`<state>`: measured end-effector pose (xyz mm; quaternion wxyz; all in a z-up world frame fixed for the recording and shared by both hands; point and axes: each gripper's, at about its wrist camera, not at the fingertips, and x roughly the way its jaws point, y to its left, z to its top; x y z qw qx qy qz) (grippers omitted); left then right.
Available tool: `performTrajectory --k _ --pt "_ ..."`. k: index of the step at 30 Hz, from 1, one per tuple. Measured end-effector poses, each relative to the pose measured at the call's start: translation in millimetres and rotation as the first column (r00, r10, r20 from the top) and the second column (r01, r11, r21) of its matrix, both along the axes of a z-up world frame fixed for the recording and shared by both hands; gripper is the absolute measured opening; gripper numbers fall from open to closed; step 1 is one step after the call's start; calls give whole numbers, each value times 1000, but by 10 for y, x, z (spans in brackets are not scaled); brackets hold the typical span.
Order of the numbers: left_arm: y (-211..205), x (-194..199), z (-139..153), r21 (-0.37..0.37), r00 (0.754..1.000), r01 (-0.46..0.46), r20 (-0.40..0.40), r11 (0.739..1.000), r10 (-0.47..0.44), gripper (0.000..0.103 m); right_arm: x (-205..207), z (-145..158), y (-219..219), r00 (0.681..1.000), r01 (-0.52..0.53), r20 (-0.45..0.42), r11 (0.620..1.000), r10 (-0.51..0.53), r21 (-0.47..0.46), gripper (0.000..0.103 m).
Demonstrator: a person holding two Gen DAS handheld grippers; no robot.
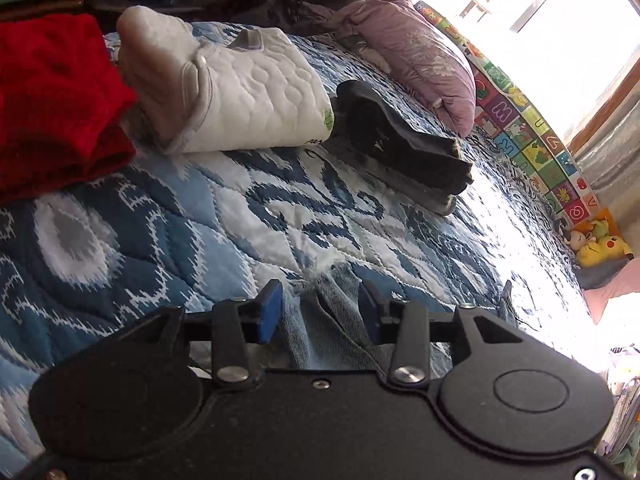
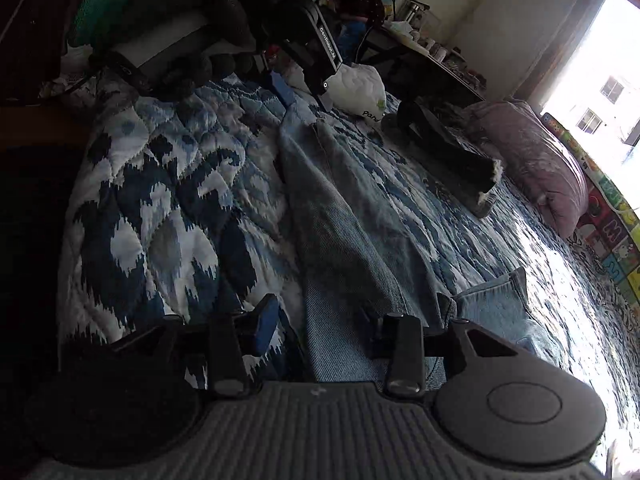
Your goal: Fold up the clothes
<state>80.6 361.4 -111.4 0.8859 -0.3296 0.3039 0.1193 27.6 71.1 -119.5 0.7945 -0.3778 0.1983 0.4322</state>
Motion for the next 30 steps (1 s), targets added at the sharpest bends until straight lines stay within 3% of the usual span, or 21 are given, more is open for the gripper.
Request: performTrajectory --k 2,4,6,8,11,14,15,16,17,19,21,23,27,29,30 --pt "-1 156 9 34 998 64 -31 997 -63 44 41 -71 118 1000 9 22 1000 -8 -25 41" --pt "-15 314 3 81 993 106 -69 991 -100 44 90 -41 162 999 41 -13 999 -41 -8 40" --pt "-30 472 -3 126 985 149 -108 981 -135 44 166 2 144 994 79 -72 997 -78 11 25" --pt "-42 622 -6 167 975 191 -145 967 -168 44 195 12 103 989 113 -98 993 -110 21 24" --pt "4 714 54 185 967 232 -145 955 -207 44 215 -19 38 981 144 -139 989 -137 40 24" --pt "-20 859 -6 166 938 316 -202 934 -282 43 242 -36 31 975 154 -167 987 -143 53 24" --pt "-64 899 -50 181 926 346 -223 921 -304 40 253 -37 35 974 155 -176 986 -143 56 22" --pt "-128 937 -84 215 915 374 -243 902 -322 17 264 -38 38 972 156 -185 986 -143 58 20" --pt "-192 969 -107 253 906 399 -260 882 -335 5 274 -36 36 970 155 -201 986 -140 59 16" --pt "-315 951 -27 361 911 404 -239 841 -335 4 350 8 28 954 144 -273 988 -122 61 7" --pt "-382 840 150 455 940 338 -113 824 -323 4 390 43 7 935 111 -343 992 -84 59 3" --pt "-374 856 144 453 952 300 -85 840 -294 4 390 40 1 925 74 -378 996 -48 53 3" --pt "-315 637 160 448 975 221 -81 866 -206 17 385 46 -20 913 56 -407 996 -24 67 3" --pt "-285 528 169 446 984 180 -80 877 -161 45 360 88 -79 908 67 -418 993 -20 97 3" --pt "-270 474 173 445 987 160 -79 881 -139 48 334 110 -117 907 70 -421 991 -16 115 4"
